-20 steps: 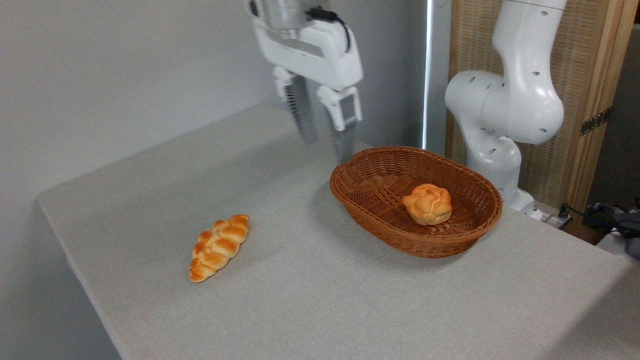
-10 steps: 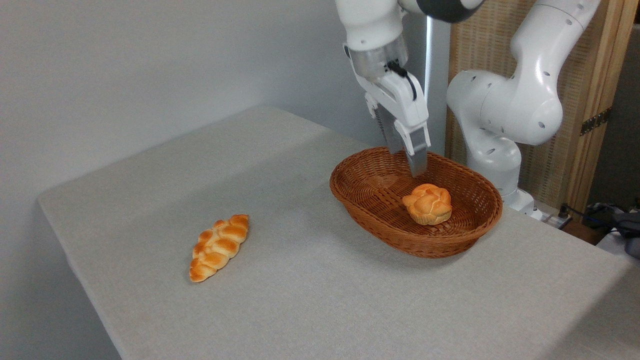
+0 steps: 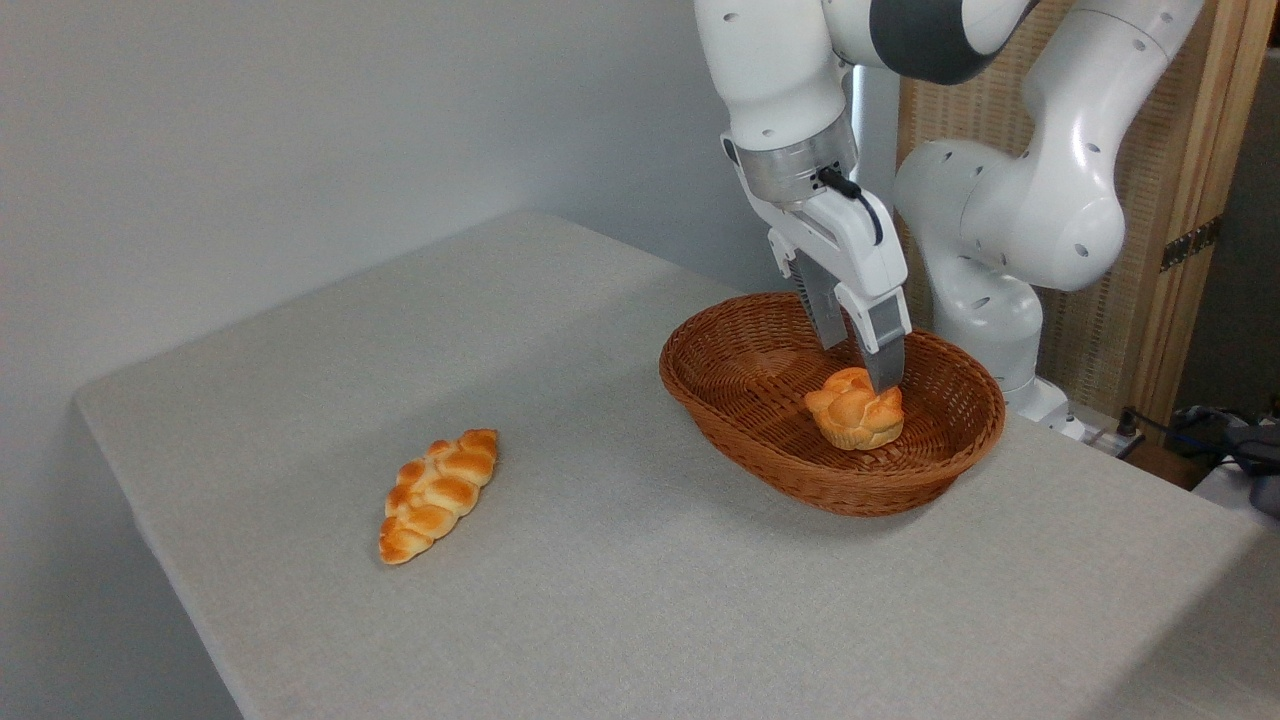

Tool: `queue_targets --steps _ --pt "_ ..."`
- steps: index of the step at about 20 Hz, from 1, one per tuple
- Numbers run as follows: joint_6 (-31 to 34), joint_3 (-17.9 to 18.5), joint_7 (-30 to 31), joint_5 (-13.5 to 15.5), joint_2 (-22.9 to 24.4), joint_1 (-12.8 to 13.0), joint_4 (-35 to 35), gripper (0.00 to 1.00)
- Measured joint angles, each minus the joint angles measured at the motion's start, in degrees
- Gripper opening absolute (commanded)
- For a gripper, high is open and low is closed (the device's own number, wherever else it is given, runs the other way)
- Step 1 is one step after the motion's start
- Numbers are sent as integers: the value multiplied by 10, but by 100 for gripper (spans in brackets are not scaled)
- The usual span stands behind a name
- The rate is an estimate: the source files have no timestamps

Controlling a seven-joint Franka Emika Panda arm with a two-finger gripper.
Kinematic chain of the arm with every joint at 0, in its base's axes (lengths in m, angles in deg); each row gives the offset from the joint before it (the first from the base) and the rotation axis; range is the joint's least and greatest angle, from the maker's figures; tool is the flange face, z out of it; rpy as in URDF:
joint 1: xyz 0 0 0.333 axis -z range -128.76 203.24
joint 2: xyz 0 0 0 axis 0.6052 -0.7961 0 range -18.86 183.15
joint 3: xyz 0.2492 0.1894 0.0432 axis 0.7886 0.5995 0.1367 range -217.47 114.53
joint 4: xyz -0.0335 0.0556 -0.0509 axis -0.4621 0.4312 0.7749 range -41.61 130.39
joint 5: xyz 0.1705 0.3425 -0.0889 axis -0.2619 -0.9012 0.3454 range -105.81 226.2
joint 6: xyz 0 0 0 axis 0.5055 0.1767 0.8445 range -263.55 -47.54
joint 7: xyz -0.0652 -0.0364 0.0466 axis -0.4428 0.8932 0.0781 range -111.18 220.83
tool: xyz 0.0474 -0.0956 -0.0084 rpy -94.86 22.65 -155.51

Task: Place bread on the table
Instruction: 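Move the open gripper over the basket and lower onto the round bun, then close the gripper on the round bun inside the basket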

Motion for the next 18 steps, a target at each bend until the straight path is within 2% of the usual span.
queue_targets --steps 5,9,12,15,16,18 --pt "-53 0 0 0 -9 3 32 100" --pt "-57 0 0 -1 -15 3 38 100" --pt "-57 0 0 -17 -15 3 38 100" --pt "-57 0 0 -19 -16 3 44 98" --pt "-57 0 0 -19 -17 3 46 85" --pt "-58 0 0 -19 -21 4 49 66"
